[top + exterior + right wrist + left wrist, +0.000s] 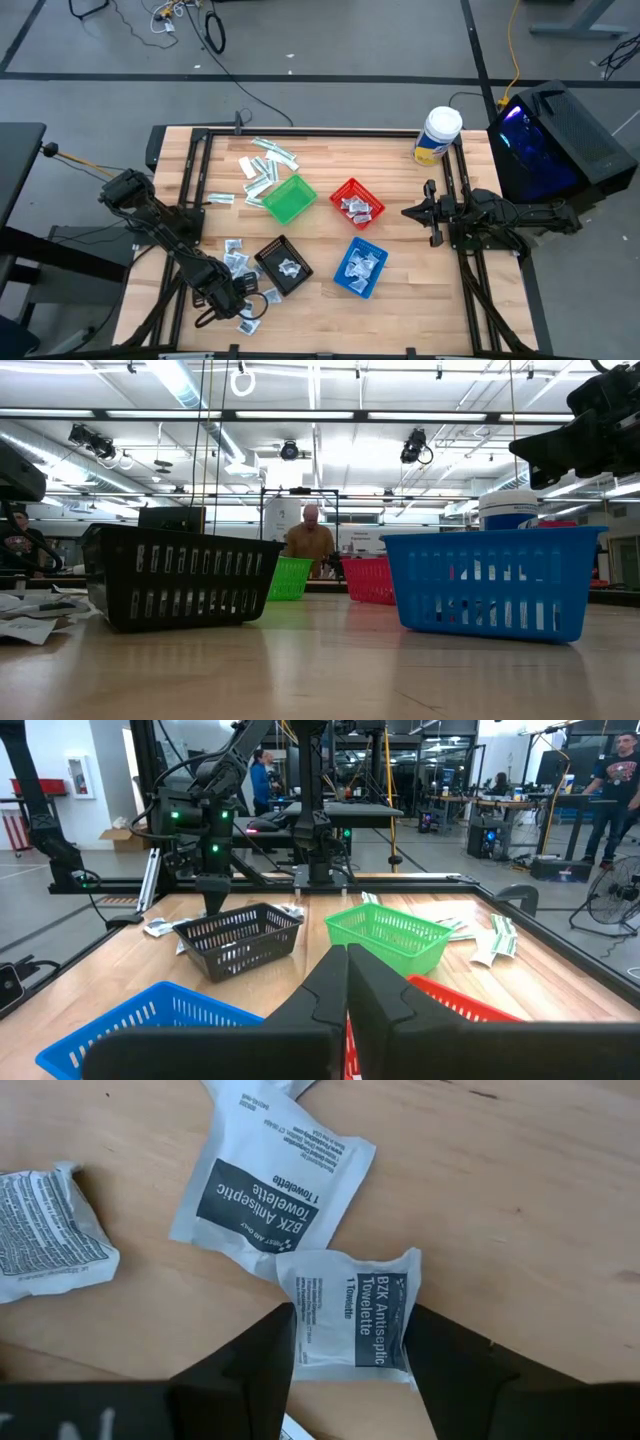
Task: Pick & Place First Aid Supplies
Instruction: Put the black towelette pack into the black bin
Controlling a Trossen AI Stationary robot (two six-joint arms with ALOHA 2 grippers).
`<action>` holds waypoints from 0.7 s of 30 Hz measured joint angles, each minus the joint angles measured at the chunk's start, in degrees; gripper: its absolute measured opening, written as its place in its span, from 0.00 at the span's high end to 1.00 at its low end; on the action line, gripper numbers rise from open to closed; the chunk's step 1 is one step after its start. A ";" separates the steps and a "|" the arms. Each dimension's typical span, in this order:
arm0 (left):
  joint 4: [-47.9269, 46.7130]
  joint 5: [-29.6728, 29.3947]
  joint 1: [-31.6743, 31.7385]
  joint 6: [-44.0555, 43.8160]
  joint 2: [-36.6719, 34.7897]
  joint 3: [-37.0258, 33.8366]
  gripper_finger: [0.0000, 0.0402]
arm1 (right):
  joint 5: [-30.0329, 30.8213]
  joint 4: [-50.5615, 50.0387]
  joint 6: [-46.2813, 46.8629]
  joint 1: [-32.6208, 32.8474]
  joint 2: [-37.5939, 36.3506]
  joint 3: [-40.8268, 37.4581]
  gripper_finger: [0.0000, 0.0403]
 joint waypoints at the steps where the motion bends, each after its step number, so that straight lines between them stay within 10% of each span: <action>1: 0.00 0.00 0.00 0.00 0.00 0.00 0.52 | 0.00 0.00 -0.01 0.01 0.00 0.00 0.97; 21: 0.14 0.11 0.00 -0.02 0.00 0.00 0.56 | -0.01 0.01 -0.01 -0.01 0.00 0.00 0.97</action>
